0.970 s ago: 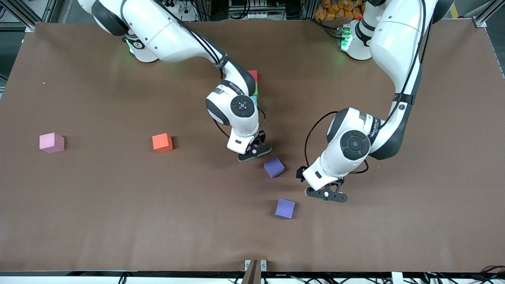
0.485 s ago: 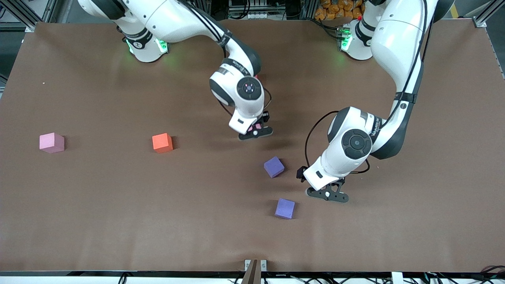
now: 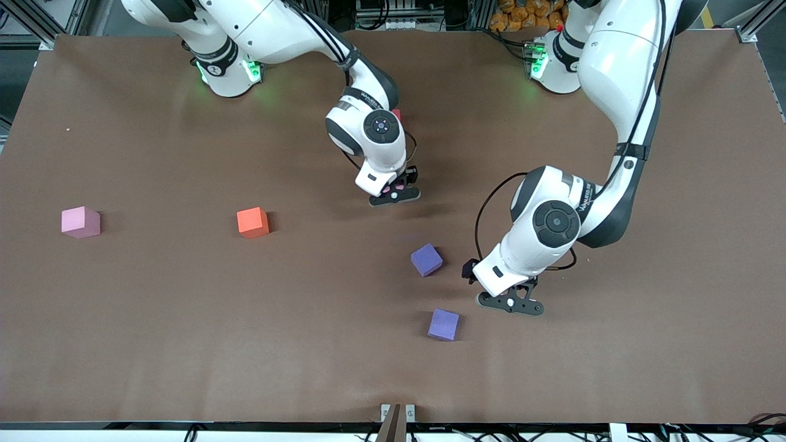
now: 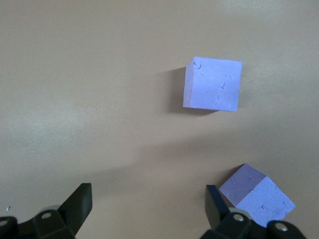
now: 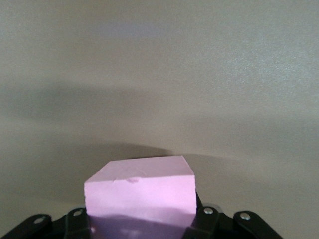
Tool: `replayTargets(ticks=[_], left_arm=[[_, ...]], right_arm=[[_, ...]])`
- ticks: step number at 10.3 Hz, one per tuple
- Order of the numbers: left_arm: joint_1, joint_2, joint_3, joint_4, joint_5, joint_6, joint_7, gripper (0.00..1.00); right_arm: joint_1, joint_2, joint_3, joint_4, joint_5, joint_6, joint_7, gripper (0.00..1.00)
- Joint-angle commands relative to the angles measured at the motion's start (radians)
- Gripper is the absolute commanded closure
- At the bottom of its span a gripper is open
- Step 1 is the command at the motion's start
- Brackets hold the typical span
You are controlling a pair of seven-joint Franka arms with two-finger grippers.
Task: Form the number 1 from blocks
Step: 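Place the light pink cube next to the cyan cube with the right gripper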
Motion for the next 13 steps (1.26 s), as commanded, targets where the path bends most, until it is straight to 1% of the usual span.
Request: replayTargets(ticks=[1,3,4,7,9,12,13], left_arm=[[-0.012,-0.014,0.001,-0.006,-0.025,-0.012,0.009,0.00],[-0.020,-0.013,-0.005,-0.004,-0.027,-0.010,-0.017,0.00],[-0.023,-0.013,-0.019,-0.004,-0.027,-0.010,-0.035,0.00],[-0.037,-0.009,-0.022,-0.004,-0.043,-0.009,-0.032,0.00],[-0.057,0.000,-0.022,-0.004,-0.042,-0.007,-0.037,0.00],[-0.049,0.000,-0.022,-0.004,-0.059,-0.006,-0.037,0.00],[-0.047,0.006,-0.021,-0.006,-0.069,-0.006,-0.050,0.00]], right_arm=[[0.021,-0.041,-0.011,-0.047,0.002,0.009,0.023,1.00],[0.034,-0.036,-0.016,-0.048,0.002,0.014,0.025,1.00],[0.037,-0.030,-0.017,-0.048,0.001,0.017,0.032,1.00],[0.042,-0.012,-0.016,-0.047,-0.048,0.037,0.078,1.00],[0.044,-0.010,-0.016,-0.047,-0.048,0.039,0.080,1.00],[0.042,0.010,-0.017,-0.045,-0.050,0.074,0.082,1.00],[0.042,0.010,-0.017,-0.045,-0.050,0.077,0.080,0.62]])
